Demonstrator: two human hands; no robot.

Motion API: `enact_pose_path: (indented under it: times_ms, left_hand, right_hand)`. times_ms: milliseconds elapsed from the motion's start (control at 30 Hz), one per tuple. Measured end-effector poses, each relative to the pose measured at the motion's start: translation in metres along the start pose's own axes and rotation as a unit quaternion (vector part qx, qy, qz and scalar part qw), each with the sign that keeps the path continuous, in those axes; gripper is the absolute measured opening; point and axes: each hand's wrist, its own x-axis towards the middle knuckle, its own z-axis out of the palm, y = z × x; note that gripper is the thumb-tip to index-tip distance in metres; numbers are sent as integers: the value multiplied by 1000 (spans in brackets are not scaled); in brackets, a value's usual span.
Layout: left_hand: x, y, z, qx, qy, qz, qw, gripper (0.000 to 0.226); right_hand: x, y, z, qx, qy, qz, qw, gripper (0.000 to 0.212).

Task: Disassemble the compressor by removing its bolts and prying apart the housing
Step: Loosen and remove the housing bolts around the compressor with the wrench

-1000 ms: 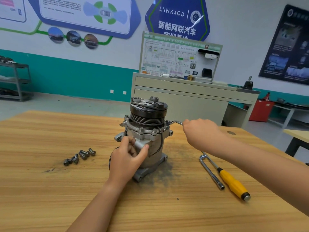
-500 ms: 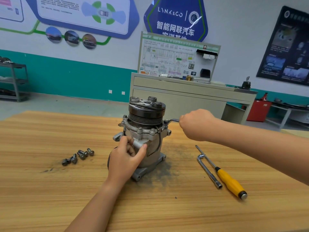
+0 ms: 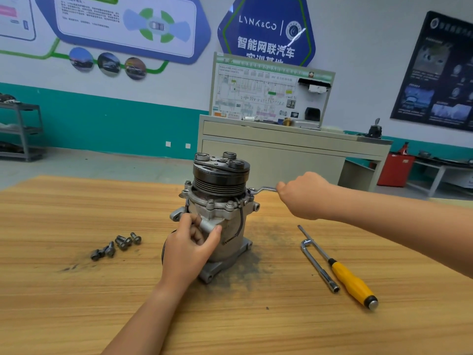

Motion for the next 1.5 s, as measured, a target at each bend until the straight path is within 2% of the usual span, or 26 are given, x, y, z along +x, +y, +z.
enact_pose_path:
  times_ms: [167, 367, 500, 567, 633, 700, 733, 867, 1067, 1233, 1400, 1500]
  left_hand:
    - [0, 0, -1, 1, -7, 2, 1000, 26]
    - [2, -1, -2, 3, -11, 2, 1000, 28]
    - [2, -3, -3, 7, -14, 2, 1000, 30]
    - [1, -2, -2, 4, -10, 6, 1000, 29]
    - [1, -2, -2, 2, -6, 8, 1000, 28]
    - [1, -3, -2, 3, -9, 9, 1000, 27]
    - [1, -3, -2, 5, -9, 7, 1000, 27]
    - [1, -3, -1, 3, -3, 4, 1000, 27]
    - [1, 1, -3, 12, -5, 8, 1000, 27]
    - [2, 0, -5, 25, -15, 13, 1000, 28]
    - [1, 2, -5, 23, -8, 21, 999, 26]
    - [2, 2, -4, 22, -8, 18, 1000, 26]
  right_hand:
    - [37, 3, 16, 33, 65, 49, 996, 23]
    - [87, -6, 40, 89, 219, 5, 972, 33]
    - [94, -7, 43, 147, 264, -11, 953, 34]
    - [88, -3, 43, 194, 308, 13, 932, 32]
    - [70, -1, 40, 299, 343, 83, 887, 28]
    - [47, -4, 38, 374, 324, 123, 860, 29]
    - [36, -5, 39, 380, 306, 123, 864, 29]
    - [-3, -15, 39, 337, 224, 134, 904, 24]
    - [-13, -27, 31, 248, 104, 124, 955, 29]
    - [-16, -29, 19, 166, 74, 79, 980, 37]
    - [-19, -18, 13, 167, 74, 118, 976, 31]
    - [-19, -17, 6, 165, 78, 113, 977, 29]
